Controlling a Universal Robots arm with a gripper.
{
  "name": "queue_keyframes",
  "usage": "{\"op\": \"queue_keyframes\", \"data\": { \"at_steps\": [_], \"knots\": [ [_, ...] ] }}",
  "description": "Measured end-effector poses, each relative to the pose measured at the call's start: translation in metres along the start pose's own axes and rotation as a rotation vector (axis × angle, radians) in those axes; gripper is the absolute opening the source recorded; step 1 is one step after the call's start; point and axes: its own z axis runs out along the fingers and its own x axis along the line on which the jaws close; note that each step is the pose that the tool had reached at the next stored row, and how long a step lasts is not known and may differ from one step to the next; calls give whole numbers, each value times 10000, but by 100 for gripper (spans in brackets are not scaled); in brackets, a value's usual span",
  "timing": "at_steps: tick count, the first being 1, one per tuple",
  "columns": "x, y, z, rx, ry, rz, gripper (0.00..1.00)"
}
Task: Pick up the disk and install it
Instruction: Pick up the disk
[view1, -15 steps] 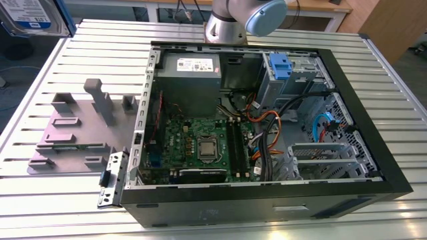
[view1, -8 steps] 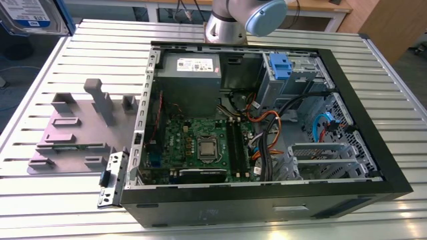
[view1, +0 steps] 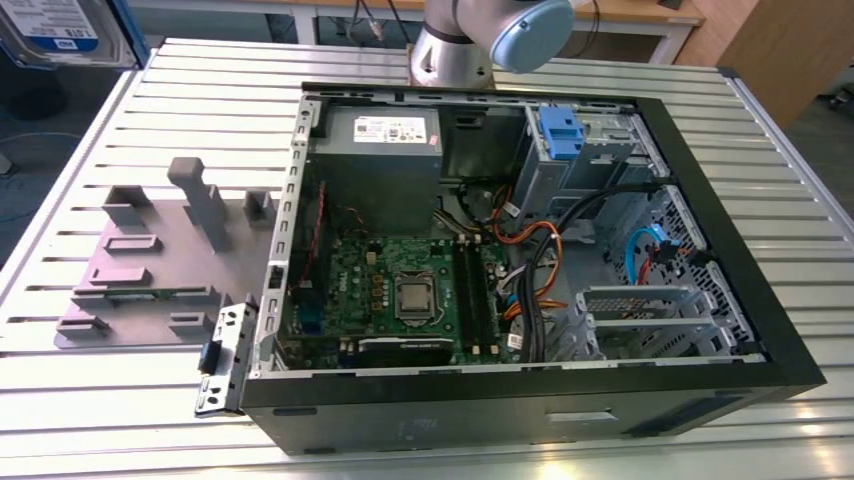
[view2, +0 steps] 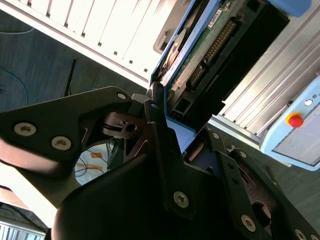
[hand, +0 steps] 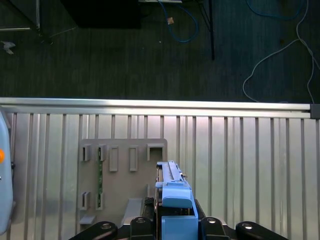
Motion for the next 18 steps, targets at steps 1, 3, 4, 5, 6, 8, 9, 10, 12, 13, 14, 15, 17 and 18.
{"op": "queue_keyframes", "data": {
  "at_steps": [1, 3, 4, 5, 6, 8, 9, 10, 12, 13, 14, 15, 17, 18],
  "knots": [
    [0, 0, -4, 0, 1, 1, 37],
    [-1, 0, -13, -1, 3, 0, 37],
    [-1, 1, -17, 0, 3, 0, 37],
    [-1, 1, -21, 0, 3, 0, 37],
    [-1, 1, -26, 0, 4, 0, 37],
    [-1, 2, -34, 1, 5, 0, 37],
    [-2, 2, -39, 1, 6, 0, 37],
    [-2, 2, -43, 0, 6, 1, 37],
    [-2, 2, -51, 0, 8, 0, 37],
    [-2, 2, -55, 0, 8, 1, 37],
    [-2, 2, -59, 0, 9, 1, 37],
    [-3, 3, -62, 1, 9, 1, 37],
    [-3, 3, -70, 1, 10, 1, 37],
    [-3, 3, -74, 0, 11, 1, 37]
  ]
}}
